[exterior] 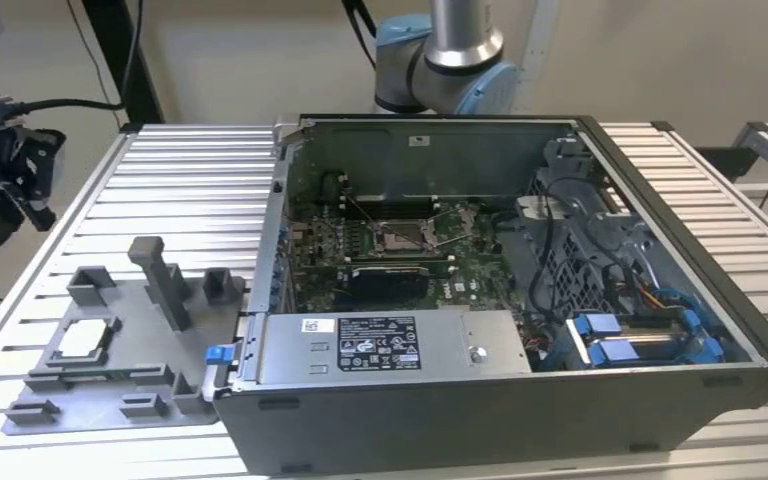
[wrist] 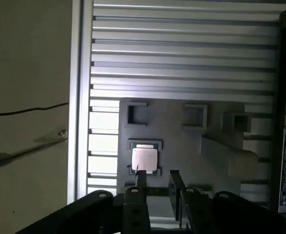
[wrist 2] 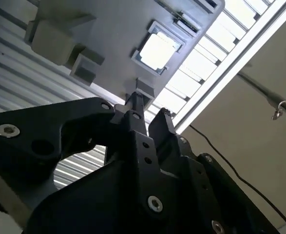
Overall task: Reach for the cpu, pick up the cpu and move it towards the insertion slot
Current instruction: 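Reach for the cpu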
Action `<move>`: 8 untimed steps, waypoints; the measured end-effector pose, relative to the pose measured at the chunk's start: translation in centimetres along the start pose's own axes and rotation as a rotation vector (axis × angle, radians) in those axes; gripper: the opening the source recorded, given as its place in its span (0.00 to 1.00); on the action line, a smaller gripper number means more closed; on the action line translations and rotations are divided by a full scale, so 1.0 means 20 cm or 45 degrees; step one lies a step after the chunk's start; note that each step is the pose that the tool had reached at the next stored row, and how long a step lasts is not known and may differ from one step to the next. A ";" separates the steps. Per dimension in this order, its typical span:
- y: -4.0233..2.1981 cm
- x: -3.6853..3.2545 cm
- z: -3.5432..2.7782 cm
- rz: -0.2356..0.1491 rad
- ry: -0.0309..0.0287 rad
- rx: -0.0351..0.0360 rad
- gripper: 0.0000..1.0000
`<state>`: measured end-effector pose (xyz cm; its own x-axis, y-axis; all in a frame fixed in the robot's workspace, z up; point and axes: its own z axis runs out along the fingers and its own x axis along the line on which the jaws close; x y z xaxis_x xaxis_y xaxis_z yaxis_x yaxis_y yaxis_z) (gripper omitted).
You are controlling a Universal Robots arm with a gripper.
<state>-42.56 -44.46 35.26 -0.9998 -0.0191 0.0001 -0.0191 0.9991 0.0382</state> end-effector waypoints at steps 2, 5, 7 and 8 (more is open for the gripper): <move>-0.014 0.000 0.000 0.000 -0.0001 0.0000 0.00; -0.015 0.000 0.000 0.000 0.0000 0.0000 0.00; -0.017 0.000 -0.001 0.000 -0.0001 0.0000 0.00; -0.017 0.000 -0.001 0.000 0.0000 0.0000 0.00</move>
<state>-42.55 -44.81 35.26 -0.9998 -0.0191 0.0001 -0.0191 0.9991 0.0382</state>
